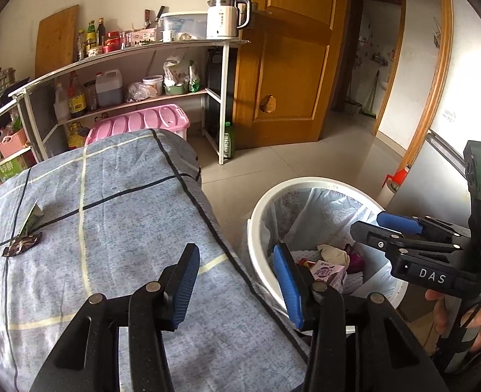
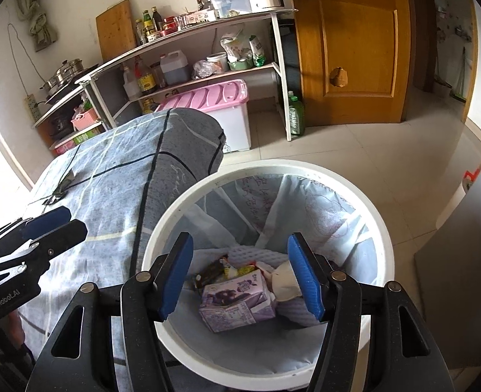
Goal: Collect trash
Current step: 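Move both open tools back over the last wrappers on the table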
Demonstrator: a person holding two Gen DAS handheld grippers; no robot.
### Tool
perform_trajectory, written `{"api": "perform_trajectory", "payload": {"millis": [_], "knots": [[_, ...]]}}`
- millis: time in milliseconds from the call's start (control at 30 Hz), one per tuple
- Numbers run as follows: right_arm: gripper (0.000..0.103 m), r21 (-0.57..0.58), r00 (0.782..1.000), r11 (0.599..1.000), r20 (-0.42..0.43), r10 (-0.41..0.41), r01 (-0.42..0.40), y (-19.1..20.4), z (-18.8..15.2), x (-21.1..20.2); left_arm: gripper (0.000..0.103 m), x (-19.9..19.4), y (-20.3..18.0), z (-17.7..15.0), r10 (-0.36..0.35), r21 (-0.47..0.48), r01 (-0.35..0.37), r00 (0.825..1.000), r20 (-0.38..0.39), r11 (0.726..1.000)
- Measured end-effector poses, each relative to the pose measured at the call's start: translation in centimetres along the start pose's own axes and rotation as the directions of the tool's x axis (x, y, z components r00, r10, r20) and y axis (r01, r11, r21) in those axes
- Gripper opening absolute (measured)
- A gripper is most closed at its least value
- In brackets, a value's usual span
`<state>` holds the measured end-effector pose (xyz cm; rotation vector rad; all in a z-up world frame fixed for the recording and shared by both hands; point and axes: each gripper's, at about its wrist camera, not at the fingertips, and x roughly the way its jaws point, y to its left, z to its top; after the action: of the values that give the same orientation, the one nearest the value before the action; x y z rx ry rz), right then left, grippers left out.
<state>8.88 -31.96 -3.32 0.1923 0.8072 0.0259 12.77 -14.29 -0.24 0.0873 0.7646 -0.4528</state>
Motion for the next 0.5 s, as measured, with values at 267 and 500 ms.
{"api": "perform_trajectory", "payload": {"millis": [267,500], "knots": [[0.061,-0.069,0.998,0.996,0.008,0.058,-0.058,4.8,0.8,0.6,0.047,-2.7,5.6,-1.0,0.098,-0.059,-0.097,0.995,0.028,0.994],[0.061,-0.126,0.993,0.985,-0.009,0.12,-0.121,9.3,1.3,1.9,0.047,-4.8,11.3,-2.0,0.18,-0.133,-0.174,0.983,0.033,0.976]]}}
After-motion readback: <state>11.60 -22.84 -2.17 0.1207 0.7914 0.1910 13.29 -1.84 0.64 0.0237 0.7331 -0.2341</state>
